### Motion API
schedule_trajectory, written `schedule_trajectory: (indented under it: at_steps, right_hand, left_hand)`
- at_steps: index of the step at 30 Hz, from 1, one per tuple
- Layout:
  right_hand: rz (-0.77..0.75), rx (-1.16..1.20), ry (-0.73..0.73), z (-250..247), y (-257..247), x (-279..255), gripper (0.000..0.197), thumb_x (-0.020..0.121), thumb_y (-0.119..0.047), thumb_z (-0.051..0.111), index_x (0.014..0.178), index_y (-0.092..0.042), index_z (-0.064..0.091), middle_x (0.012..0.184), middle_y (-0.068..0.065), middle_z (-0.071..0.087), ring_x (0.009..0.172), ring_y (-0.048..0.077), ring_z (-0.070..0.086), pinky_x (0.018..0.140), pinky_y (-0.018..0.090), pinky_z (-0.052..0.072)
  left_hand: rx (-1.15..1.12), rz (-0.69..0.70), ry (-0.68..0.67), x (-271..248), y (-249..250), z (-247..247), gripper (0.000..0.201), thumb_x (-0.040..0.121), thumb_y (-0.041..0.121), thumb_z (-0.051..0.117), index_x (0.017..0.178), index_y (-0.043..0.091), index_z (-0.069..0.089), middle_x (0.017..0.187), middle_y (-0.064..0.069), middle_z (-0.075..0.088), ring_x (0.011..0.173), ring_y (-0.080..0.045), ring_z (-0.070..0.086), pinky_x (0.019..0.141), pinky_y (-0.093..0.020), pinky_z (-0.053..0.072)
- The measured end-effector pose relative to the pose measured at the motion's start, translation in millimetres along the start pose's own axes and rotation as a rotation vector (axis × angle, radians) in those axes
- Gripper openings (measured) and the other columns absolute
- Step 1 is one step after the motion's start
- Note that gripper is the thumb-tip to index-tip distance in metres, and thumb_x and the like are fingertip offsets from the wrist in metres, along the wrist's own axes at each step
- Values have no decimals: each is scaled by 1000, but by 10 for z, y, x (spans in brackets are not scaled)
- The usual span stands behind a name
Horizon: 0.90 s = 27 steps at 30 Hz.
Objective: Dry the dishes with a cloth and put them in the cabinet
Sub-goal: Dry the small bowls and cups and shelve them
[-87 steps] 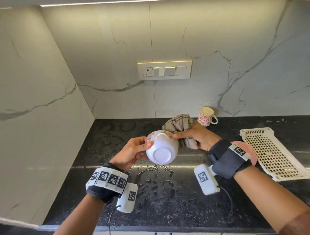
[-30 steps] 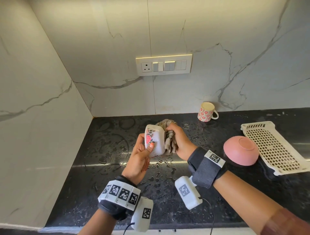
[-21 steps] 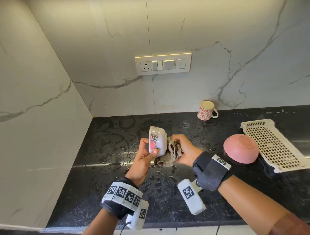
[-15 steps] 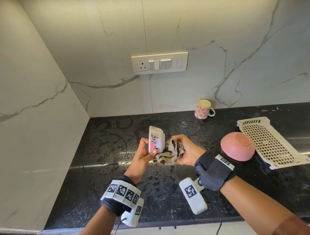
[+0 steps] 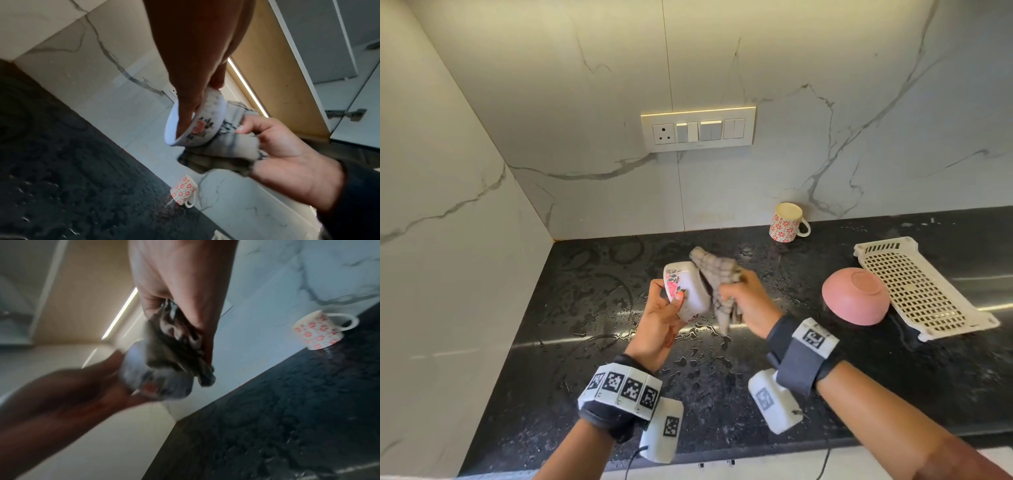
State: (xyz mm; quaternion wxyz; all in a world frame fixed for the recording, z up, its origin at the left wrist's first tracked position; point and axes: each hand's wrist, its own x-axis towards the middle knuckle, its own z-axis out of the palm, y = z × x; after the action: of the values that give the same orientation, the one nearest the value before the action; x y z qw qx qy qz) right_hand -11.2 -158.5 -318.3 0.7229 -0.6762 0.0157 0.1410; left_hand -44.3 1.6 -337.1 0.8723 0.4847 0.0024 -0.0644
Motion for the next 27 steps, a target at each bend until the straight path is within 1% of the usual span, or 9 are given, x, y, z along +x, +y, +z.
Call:
schedule_trajectory:
  at_steps: [2,5,7,12,15,18,20,23,27]
  right_hand:
    - [-76,-38,11,114,89,-40,35,75,8,49,93,-17,66,86,14,67,66,21,53,54,22,46]
    - [-153,-4,-6,181,136,-108,42,66,0,48,98,-19,68,100,5,72,70,18,65,66,27,54]
    - [-140,-21,-11,153,187,-127,45,60,-1,45,95,-19,68,82,-9,72,70,10,63,61,20,52]
    - [-25,-82,8,-97,292,-114,15,54,-1,46,62,-8,56,61,-6,62,66,14,58,60,28,50]
    - [-4,-250,39,-299,313,-62,30,69,9,51,52,-14,43,45,-14,44,46,2,42,53,23,34]
    - [-52,-558,130,-508,494,97,19,82,6,54,90,-8,65,74,-2,65,67,14,60,57,19,45]
    - [-31,-843,154,-640,699,221,34,83,1,56,117,-5,58,103,11,66,94,26,61,77,27,50]
    - [133,-1275,-35,-746,1073,306,42,84,-6,53,124,-13,54,123,11,58,119,29,48,105,43,34]
    - [347,-1114,-274,-688,1154,346,53,88,-9,53,139,-10,41,143,8,41,133,26,37,112,37,28]
  left_hand:
    - [-5,-9,48,39,-35,14,16,83,10,49,97,13,42,93,-5,69,86,-19,68,71,-38,56]
    - [-41,-12,108,83,-45,-56,12,92,2,41,97,13,42,93,-7,67,81,-16,69,66,-35,57]
    - [-58,-40,143,89,-65,-131,12,94,2,39,97,13,43,92,-7,68,79,-17,69,65,-35,57]
    - [36,-169,257,75,-209,-274,32,75,31,71,94,18,49,84,-8,60,64,-20,52,56,-38,40]
    - [0,-203,291,111,-300,-269,6,95,13,46,100,16,46,95,-7,62,78,-21,62,54,-38,53]
    - [-9,-241,288,123,-319,-268,10,98,12,39,106,14,45,110,-10,57,92,-25,60,56,-40,58]
    - [-11,-273,292,128,-314,-284,17,97,13,39,114,11,43,119,-13,54,99,-28,58,58,-43,58]
    - [-26,-289,260,152,-245,-242,22,97,13,38,117,8,46,118,-14,57,101,-29,58,61,-43,59]
    - [-40,-292,194,206,-28,-137,29,97,16,37,122,6,47,119,-17,57,104,-32,57,66,-48,57]
